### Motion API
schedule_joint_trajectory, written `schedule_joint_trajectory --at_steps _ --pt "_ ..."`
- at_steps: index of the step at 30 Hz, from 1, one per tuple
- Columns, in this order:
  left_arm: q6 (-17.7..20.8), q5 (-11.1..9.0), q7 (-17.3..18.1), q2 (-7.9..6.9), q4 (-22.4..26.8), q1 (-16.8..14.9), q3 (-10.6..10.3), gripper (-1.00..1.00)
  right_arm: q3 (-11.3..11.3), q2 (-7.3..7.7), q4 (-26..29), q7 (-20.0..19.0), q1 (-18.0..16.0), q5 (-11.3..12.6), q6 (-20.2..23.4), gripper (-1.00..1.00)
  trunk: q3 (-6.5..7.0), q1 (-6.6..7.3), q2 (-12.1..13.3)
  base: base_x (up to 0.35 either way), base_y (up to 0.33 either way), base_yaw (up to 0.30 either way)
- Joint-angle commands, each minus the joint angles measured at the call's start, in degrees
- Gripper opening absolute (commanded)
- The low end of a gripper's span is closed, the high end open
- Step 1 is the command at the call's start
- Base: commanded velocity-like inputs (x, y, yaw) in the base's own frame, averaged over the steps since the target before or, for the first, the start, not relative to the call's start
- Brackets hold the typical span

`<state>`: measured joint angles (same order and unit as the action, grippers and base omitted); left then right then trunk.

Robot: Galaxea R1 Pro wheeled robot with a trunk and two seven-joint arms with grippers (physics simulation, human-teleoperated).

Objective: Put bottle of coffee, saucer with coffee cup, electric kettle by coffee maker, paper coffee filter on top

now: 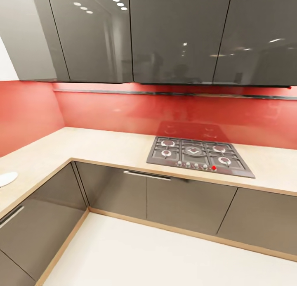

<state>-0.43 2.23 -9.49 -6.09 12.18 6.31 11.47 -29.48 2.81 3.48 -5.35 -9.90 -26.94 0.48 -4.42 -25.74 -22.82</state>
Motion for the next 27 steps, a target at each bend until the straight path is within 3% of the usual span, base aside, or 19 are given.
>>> schedule_joint_trajectory --at_steps 1,27 --pt "-0.07 0.23 -0.09 -0.01 0.12 0.03 0.22 1.00 -0.49 0.00 0.04 -0.27 -0.03 -0.49 0.05 1.00 -0.11 -0.05 -0.11 0.147 -0.273 0.257" --pt "-0.10 0.05 -0.09 0.03 0.30 -0.03 0.22 1.00 -0.49 0.00 0.05 -0.27 -0.03 -0.49 0.05 1.00 -0.11 -0.05 -0.11 0.158 -0.275 0.275"
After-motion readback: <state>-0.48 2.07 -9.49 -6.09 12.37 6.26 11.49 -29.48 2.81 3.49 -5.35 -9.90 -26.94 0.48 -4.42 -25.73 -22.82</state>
